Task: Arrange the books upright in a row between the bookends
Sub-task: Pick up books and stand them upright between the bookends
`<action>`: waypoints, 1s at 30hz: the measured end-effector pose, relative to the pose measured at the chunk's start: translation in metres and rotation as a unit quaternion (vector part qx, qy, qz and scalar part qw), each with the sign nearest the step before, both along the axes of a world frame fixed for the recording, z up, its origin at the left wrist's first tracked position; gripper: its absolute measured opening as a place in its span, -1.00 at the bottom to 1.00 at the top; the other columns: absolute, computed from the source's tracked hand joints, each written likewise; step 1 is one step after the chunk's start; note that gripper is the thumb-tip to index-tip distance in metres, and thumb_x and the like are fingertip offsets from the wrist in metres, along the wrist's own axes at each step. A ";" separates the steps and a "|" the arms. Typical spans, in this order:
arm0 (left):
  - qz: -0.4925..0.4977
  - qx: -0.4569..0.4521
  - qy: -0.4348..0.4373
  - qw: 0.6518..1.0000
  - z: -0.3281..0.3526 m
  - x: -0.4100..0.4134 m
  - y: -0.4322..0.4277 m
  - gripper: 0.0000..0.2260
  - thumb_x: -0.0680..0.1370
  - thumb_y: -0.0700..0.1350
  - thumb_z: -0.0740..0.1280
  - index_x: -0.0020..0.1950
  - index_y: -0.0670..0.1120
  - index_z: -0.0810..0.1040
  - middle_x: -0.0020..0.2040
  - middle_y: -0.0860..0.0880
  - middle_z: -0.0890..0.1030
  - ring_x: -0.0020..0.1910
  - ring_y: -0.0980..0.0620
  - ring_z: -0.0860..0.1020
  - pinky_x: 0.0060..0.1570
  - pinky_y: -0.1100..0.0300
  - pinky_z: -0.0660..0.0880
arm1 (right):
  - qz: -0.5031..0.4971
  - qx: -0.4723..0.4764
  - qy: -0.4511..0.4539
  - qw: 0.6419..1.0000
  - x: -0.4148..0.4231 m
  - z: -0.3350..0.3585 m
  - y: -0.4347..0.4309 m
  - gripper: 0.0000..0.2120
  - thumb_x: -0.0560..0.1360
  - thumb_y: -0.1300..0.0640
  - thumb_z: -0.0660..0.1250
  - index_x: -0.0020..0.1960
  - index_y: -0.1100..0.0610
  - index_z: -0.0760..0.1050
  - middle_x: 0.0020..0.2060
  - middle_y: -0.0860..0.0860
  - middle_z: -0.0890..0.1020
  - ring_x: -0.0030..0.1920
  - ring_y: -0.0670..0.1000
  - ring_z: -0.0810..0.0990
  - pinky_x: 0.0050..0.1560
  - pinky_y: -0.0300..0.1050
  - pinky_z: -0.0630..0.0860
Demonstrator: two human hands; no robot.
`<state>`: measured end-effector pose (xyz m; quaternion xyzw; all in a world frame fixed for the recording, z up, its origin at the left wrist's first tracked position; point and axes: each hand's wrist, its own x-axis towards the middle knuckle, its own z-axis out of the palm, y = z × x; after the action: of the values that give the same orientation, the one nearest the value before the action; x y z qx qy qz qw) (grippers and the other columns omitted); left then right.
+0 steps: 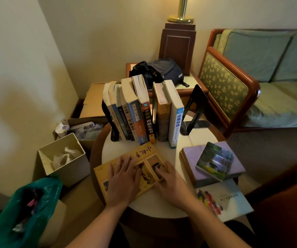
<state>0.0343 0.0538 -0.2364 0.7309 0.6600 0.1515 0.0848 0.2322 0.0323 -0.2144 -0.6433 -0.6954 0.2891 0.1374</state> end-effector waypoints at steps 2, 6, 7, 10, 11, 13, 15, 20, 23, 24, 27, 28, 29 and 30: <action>0.017 -0.008 0.014 1.000 -0.002 -0.007 -0.014 -0.46 0.64 0.32 -0.13 0.59 0.18 0.12 0.61 0.09 0.05 0.61 0.00 -0.09 0.57 -0.13 -0.16 | -0.041 -0.018 0.022 0.999 -0.005 -0.003 -0.001 -0.37 0.58 -0.21 0.30 0.58 -0.10 0.22 0.62 0.05 0.03 0.59 0.09 0.10 0.49 -0.04 0.22; 0.056 -0.037 0.022 0.997 -0.007 -0.020 -0.033 -0.39 0.59 0.39 -0.21 0.60 0.21 0.01 0.62 0.08 -0.05 0.60 -0.05 -0.14 0.55 -0.13 -0.23 | -0.054 -0.028 0.020 0.998 -0.009 -0.009 0.000 -0.30 0.55 -0.30 0.26 0.60 -0.15 0.15 0.61 0.07 0.03 0.58 0.12 0.12 0.52 0.07 0.24; 0.070 -0.044 0.008 0.997 -0.007 -0.022 -0.037 -0.36 0.57 0.41 -0.23 0.60 0.21 0.00 0.62 0.07 -0.06 0.60 -0.05 -0.17 0.55 -0.12 -0.23 | -0.054 -0.029 0.020 0.998 -0.009 -0.009 0.000 -0.29 0.54 -0.32 0.26 0.60 -0.15 0.15 0.60 0.07 0.05 0.56 0.12 0.18 0.50 0.08 0.28; 0.121 -0.083 -0.090 0.985 -0.008 -0.024 -0.051 -0.31 0.52 0.48 -0.16 0.59 0.22 -0.03 0.62 0.05 -0.19 0.58 0.00 -0.30 0.56 -0.13 -0.19 | -0.060 -0.034 0.029 0.997 -0.008 -0.007 -0.004 -0.28 0.52 -0.33 0.30 0.60 -0.14 0.19 0.58 0.06 0.11 0.54 0.12 0.22 0.49 0.08 0.29; 0.138 -0.093 -0.131 0.977 -0.006 -0.024 -0.055 -0.30 0.52 0.48 -0.06 0.59 0.21 0.00 0.62 0.03 -0.22 0.57 0.01 -0.32 0.57 -0.15 -0.15 | -0.059 -0.034 0.032 0.997 -0.008 -0.006 -0.006 -0.28 0.52 -0.31 0.31 0.59 -0.13 0.19 0.58 0.05 0.12 0.54 0.12 0.18 0.50 0.08 0.28; 0.183 -0.099 -0.201 0.957 -0.002 -0.024 -0.060 -0.27 0.51 0.38 0.18 0.60 0.17 0.07 0.63 0.01 -0.25 0.59 -0.06 -0.28 0.55 -0.21 -0.07 | -0.061 -0.029 0.037 0.997 -0.010 -0.003 -0.012 -0.28 0.52 -0.30 0.32 0.59 -0.11 0.21 0.57 0.05 0.15 0.54 0.12 0.17 0.50 0.08 0.27; 0.230 -0.113 -0.263 0.930 0.005 -0.025 -0.060 -0.20 0.47 0.28 0.37 0.61 0.13 0.10 0.64 -0.03 -0.20 0.60 -0.20 -0.16 0.50 -0.27 0.04 | -0.063 -0.022 0.036 0.997 -0.013 -0.002 -0.019 -0.28 0.52 -0.30 0.31 0.59 -0.10 0.21 0.56 0.05 0.15 0.53 0.12 0.17 0.49 0.06 0.27; 0.230 -0.156 -0.346 0.896 0.014 -0.042 -0.060 -0.10 0.40 0.12 0.53 0.62 0.11 0.10 0.64 -0.05 -0.07 0.58 -0.22 0.08 0.45 -0.23 0.25 | -0.063 -0.025 0.027 0.997 -0.014 -0.001 -0.037 -0.28 0.52 -0.31 0.30 0.59 -0.09 0.21 0.54 0.06 0.18 0.50 0.14 0.20 0.48 0.04 0.27; 0.229 -0.169 -0.335 0.898 0.016 -0.049 -0.062 -0.09 0.39 0.11 0.55 0.61 0.11 0.12 0.64 -0.06 0.03 0.56 -0.20 0.17 0.42 -0.20 0.32 | -0.063 -0.029 0.028 0.997 -0.014 0.001 -0.047 -0.30 0.54 -0.28 0.31 0.59 -0.09 0.22 0.52 0.04 0.19 0.49 0.14 0.20 0.47 0.03 0.28; 0.230 -0.171 -0.335 0.898 0.016 -0.051 -0.063 -0.09 0.38 0.11 0.56 0.60 0.12 0.13 0.62 -0.06 0.10 0.54 -0.19 0.22 0.41 -0.20 0.35 | -0.067 -0.032 0.035 0.997 -0.015 0.001 -0.049 -0.30 0.54 -0.26 0.32 0.59 -0.09 0.22 0.52 0.03 0.20 0.49 0.14 0.20 0.47 0.04 0.28; 0.234 -0.179 -0.327 0.898 0.022 -0.051 -0.067 -0.08 0.36 0.10 0.58 0.60 0.09 0.16 0.54 -0.05 0.29 0.45 -0.13 0.35 0.36 -0.14 0.42 | -0.079 -0.041 0.066 0.994 -0.015 0.002 -0.054 -0.30 0.52 -0.23 0.38 0.57 -0.07 0.26 0.49 0.01 0.22 0.48 0.11 0.21 0.48 0.04 0.30; 0.236 -0.187 -0.320 0.898 0.025 -0.051 -0.068 -0.08 0.36 0.09 0.58 0.60 0.08 0.17 0.52 -0.06 0.31 0.44 -0.13 0.37 0.35 -0.11 0.43 | -0.083 -0.044 0.075 0.993 -0.015 0.002 -0.056 -0.30 0.51 -0.22 0.39 0.57 -0.06 0.27 0.48 0.00 0.24 0.47 0.09 0.22 0.48 0.04 0.31; 0.242 -0.195 -0.313 0.897 0.030 -0.050 -0.068 -0.08 0.35 0.09 0.59 0.59 0.08 0.18 0.50 -0.08 0.32 0.42 -0.13 0.38 0.34 -0.10 0.43 | -0.086 -0.048 0.082 0.992 -0.015 0.003 -0.058 -0.31 0.51 -0.22 0.40 0.56 -0.06 0.29 0.47 -0.01 0.25 0.47 0.08 0.23 0.47 0.04 0.31; 0.250 -0.199 -0.303 0.898 0.036 -0.049 -0.069 -0.09 0.35 0.09 0.59 0.59 0.08 0.19 0.47 -0.10 0.32 0.41 -0.15 0.39 0.35 -0.10 0.41 | -0.089 -0.051 0.086 0.991 -0.015 0.004 -0.059 -0.31 0.50 -0.22 0.41 0.56 -0.06 0.29 0.46 -0.01 0.25 0.47 0.06 0.24 0.47 0.03 0.32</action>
<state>-0.0148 -0.0150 -0.2003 0.4289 0.7797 0.2468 0.3836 0.2173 -0.0267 -0.2106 -0.6816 -0.6055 0.3650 0.1886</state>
